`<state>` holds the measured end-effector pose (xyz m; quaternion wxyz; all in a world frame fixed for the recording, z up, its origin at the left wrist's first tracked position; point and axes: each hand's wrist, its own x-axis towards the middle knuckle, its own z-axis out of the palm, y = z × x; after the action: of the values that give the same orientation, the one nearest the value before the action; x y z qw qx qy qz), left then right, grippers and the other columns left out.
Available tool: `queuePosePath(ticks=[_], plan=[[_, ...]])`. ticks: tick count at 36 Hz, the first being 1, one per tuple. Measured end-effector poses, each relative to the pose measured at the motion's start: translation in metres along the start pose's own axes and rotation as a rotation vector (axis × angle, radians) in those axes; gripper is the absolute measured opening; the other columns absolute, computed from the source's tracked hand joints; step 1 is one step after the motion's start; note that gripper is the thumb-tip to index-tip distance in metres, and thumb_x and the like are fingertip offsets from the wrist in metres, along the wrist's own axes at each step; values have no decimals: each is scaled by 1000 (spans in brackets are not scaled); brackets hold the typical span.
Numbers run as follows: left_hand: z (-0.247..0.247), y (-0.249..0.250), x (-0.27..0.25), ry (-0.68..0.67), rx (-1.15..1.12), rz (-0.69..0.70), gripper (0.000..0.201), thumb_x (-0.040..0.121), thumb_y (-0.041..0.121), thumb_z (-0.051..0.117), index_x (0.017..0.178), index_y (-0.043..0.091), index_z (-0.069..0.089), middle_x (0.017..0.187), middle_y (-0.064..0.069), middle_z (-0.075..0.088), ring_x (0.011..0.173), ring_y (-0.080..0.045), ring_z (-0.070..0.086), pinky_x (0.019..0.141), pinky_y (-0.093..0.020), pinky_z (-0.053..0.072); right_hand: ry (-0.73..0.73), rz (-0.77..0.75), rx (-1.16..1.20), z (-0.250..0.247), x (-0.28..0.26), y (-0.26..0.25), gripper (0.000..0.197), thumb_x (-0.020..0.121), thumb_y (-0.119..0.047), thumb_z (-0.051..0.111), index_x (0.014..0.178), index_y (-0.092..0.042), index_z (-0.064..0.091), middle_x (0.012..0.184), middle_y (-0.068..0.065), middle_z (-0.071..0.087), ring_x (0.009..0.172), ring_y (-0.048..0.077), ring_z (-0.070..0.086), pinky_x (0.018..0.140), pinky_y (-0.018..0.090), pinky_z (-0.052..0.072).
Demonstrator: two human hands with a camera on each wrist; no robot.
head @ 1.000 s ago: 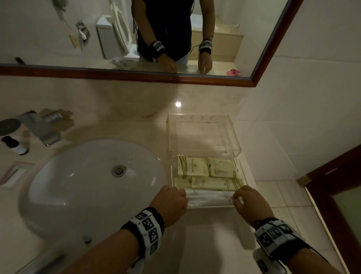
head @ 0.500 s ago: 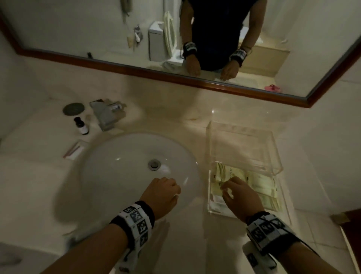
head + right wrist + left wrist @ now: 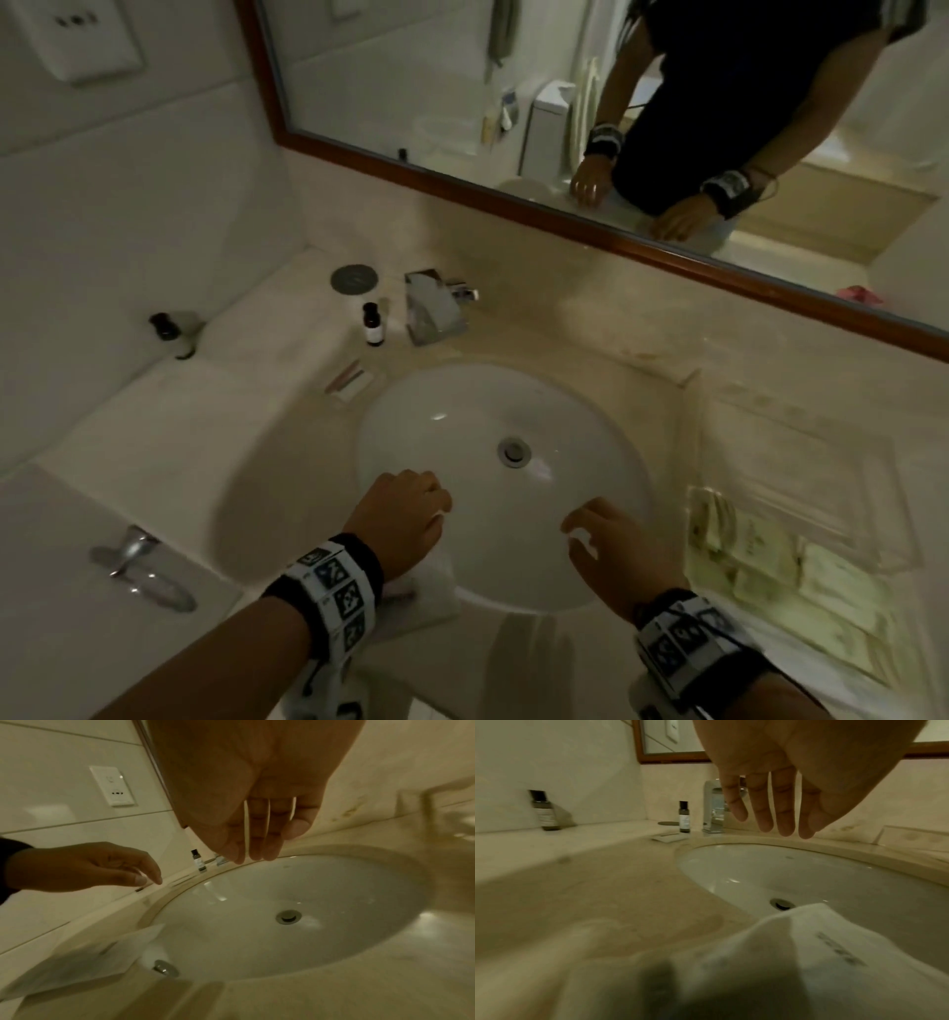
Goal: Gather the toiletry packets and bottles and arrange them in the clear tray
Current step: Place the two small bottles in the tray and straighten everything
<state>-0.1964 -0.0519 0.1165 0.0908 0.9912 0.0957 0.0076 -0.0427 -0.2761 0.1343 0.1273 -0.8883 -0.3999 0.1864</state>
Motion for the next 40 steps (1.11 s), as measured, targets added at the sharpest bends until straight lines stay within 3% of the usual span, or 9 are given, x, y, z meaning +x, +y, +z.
queuePosePath(ticks=[3,7,11,14,27,35,40], plan=[[-6,-24,-10,5,17,-74,30,74,33,37,71,30,67,72,11,65,54,-10,60,46,-24,47,-57,-46,-7,12,9,-24,19,91,-30,50,107,-28,60,116,-9,53,97,14,59,82,24,47],[-11,-56,-18,-24,-4,-162,27,79,30,41,80,25,68,80,4,66,64,-18,63,54,-31,48,-115,-80,13,27,21,-53,19,91,-30,49,109,-29,57,118,-11,51,101,13,57,85,23,46],[-21,-82,-24,-75,-21,-231,25,93,24,44,108,20,63,111,-1,61,97,-27,58,83,-38,44,-142,-108,28,39,32,-77,19,90,-30,50,108,-31,57,118,-12,52,99,11,57,83,23,46],[-26,-104,-28,-56,-30,-278,27,96,26,42,116,19,59,121,-2,56,107,-26,53,91,-36,42,-157,-115,25,44,41,-92,20,90,-29,49,108,-31,57,118,-13,51,99,10,57,84,22,46],[-51,-209,-41,77,-96,-536,23,91,26,50,111,20,60,122,-2,54,107,-25,52,89,-36,40,-132,-129,36,45,122,-153,30,90,-27,51,120,-29,51,123,-8,49,98,13,57,85,27,49],[-75,-294,-34,140,2,-679,43,86,32,51,127,20,53,145,-9,39,131,-32,35,102,-46,32,19,-92,33,32,209,-214,56,86,-27,58,136,-29,33,144,-4,28,116,20,51,88,37,51],[-79,-336,-22,138,9,-739,49,85,28,58,132,19,47,144,-14,34,122,-39,40,94,-50,45,100,-12,74,34,256,-241,61,86,-27,59,138,-27,28,147,-2,24,118,23,49,89,39,49]])
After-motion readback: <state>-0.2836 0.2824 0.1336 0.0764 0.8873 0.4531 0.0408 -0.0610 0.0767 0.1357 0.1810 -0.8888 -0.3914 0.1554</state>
